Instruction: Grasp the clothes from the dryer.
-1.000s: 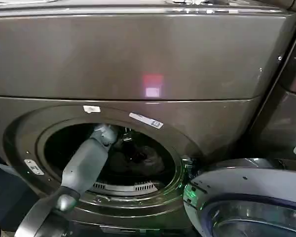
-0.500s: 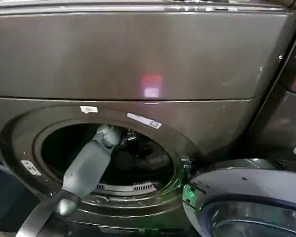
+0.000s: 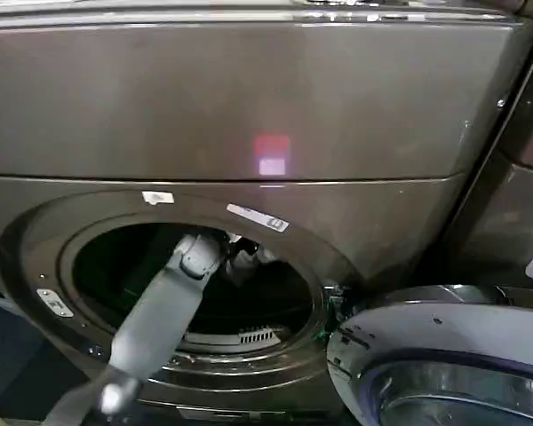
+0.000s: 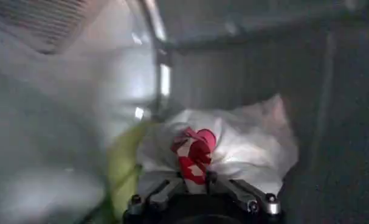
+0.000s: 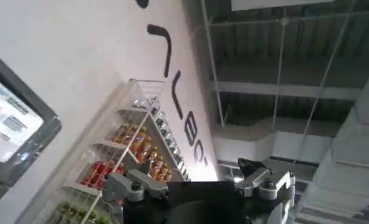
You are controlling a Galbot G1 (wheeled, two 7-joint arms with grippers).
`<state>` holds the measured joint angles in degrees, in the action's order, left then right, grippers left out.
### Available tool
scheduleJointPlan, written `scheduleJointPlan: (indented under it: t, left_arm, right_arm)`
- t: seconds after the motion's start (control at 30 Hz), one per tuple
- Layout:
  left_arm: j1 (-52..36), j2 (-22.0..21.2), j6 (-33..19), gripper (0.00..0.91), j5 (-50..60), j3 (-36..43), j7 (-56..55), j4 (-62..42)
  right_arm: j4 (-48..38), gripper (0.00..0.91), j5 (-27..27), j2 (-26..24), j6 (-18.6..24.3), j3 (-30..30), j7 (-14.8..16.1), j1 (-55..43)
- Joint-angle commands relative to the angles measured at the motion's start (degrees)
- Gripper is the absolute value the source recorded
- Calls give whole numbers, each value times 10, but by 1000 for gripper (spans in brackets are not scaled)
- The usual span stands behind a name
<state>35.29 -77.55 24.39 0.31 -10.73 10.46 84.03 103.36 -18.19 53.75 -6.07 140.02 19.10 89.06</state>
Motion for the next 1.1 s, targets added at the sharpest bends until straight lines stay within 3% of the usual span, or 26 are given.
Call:
scheduleJointPlan:
  t: [0.03,0.37,0.67,0.97,1.1]
  left_arm:
    - [151,-46,-17,0,-105,-77,-132,167]
    - [281,-101,-28,0,-25,-101,-158,288]
    - [300,-108,-23,0,-20,-109,-155,320]
    - [310,-109,-16,0,-17,-111,-142,330]
    - [313,-108,-15,0,-16,-110,-139,332]
  right_arm:
    - [3,907,0,0,2,14,-7,3]
    - [7,907,-1,6,-5,23,-17,7]
    - [12,907,-2,11,-13,19,-21,6]
    - [3,907,-11,7,-9,30,12,12]
    - [-2,907,-14,3,1,30,5,13]
